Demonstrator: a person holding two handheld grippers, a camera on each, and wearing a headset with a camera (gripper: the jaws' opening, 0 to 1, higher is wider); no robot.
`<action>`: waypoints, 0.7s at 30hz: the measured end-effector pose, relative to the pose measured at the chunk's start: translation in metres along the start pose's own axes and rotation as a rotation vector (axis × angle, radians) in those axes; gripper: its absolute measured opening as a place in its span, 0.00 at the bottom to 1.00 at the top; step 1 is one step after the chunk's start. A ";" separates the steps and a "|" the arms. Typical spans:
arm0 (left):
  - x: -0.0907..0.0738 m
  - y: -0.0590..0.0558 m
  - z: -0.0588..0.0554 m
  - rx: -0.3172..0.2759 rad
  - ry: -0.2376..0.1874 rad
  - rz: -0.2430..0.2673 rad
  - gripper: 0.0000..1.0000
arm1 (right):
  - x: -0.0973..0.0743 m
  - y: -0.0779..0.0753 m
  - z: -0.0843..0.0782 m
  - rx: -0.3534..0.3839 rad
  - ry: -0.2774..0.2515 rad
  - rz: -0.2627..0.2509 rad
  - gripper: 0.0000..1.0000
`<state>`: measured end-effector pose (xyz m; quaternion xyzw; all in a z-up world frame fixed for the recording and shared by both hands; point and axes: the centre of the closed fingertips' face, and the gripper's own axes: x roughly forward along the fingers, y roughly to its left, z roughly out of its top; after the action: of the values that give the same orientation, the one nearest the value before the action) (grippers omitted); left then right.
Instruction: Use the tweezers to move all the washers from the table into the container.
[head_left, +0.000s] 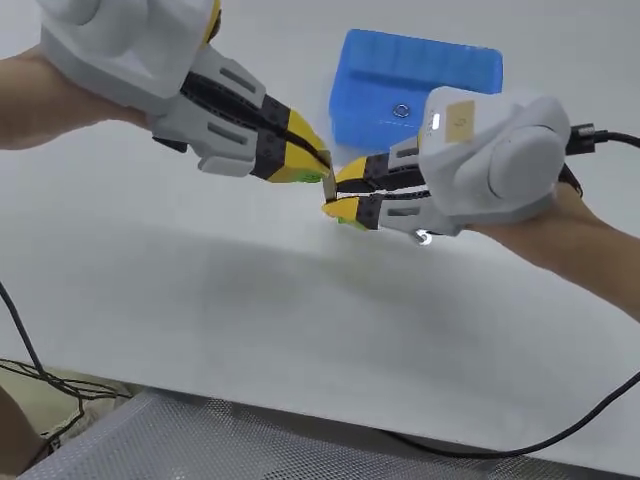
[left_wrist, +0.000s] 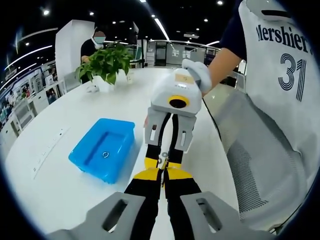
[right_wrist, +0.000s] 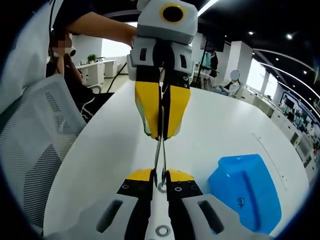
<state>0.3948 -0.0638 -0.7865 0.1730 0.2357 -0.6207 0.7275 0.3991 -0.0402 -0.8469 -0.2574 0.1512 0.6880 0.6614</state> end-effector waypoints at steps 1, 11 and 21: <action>0.000 0.000 -0.001 0.004 0.001 0.002 0.07 | 0.000 0.000 -0.001 -0.002 0.001 -0.001 0.11; 0.002 0.002 -0.004 -0.009 -0.005 0.002 0.06 | 0.003 0.000 -0.004 0.007 0.005 0.007 0.11; 0.003 0.001 -0.003 -0.016 -0.005 -0.011 0.07 | 0.002 0.000 -0.005 0.031 0.001 0.016 0.09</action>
<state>0.3958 -0.0644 -0.7906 0.1644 0.2398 -0.6231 0.7261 0.3996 -0.0409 -0.8525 -0.2463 0.1642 0.6906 0.6598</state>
